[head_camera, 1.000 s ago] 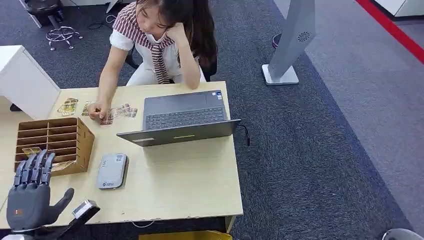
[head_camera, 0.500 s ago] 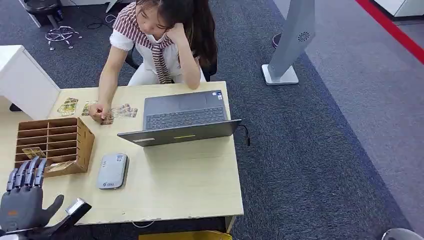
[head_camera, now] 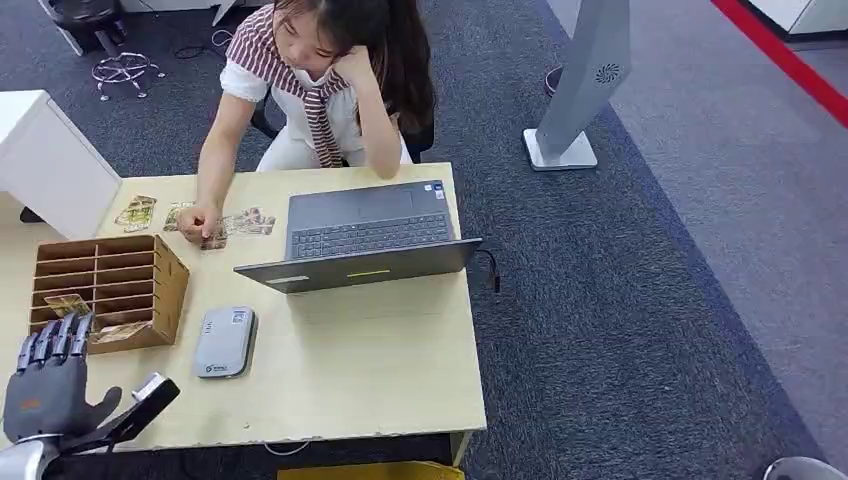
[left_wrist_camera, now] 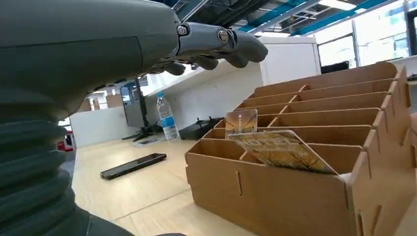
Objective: Pass the card to the sensor for recognition and then transmit it.
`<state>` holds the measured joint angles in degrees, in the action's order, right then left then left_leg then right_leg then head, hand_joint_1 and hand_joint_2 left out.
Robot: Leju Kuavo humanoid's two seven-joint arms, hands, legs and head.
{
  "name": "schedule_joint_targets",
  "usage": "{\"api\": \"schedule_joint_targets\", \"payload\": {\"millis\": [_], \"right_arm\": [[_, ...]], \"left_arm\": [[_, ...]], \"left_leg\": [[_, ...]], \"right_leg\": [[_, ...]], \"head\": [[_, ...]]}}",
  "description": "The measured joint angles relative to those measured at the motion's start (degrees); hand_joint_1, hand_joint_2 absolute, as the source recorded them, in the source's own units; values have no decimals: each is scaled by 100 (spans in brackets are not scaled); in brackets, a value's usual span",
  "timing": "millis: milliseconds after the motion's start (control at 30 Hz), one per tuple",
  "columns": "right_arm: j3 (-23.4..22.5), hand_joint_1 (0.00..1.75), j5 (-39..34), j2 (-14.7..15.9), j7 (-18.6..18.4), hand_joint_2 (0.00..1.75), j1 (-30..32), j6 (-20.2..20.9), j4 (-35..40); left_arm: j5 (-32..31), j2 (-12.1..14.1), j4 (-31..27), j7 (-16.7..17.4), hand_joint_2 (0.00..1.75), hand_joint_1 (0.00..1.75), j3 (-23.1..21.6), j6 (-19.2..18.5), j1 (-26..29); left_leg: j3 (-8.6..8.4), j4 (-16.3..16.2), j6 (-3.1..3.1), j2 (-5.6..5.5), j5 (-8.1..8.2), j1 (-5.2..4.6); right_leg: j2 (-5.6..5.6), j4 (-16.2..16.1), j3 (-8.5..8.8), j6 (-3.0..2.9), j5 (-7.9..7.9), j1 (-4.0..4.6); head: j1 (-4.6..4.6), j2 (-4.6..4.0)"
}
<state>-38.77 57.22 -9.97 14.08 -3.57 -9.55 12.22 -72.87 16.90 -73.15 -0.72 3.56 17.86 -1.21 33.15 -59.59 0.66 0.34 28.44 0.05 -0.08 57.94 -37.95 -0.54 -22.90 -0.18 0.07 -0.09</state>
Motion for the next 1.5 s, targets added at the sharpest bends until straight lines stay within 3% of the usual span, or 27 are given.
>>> {"api": "schedule_joint_targets", "payload": {"millis": [200,500,1500], "right_arm": [[13,0,72,7,-4,0,-35,42,0],[24,0,114,7,-11,0,-46,61,0],[52,0,173,4,0,0,-106,118,0]], "left_arm": [[-83,-9,369,90,175,0,0,-72,-478],[-159,-61,621,92,175,0,-2,-50,-782],[-238,-173,815,94,175,0,-50,-44,-862]], "left_leg": [[0,0,2,1,-1,0],[-2,-1,2,1,-1,-1],[-3,-1,2,1,-1,-1]], "right_leg": [[0,0,0,-3,3,0],[1,0,-1,-4,3,0],[1,0,-2,-4,3,0]], "head": [[0,0],[0,0],[-2,2]]}}
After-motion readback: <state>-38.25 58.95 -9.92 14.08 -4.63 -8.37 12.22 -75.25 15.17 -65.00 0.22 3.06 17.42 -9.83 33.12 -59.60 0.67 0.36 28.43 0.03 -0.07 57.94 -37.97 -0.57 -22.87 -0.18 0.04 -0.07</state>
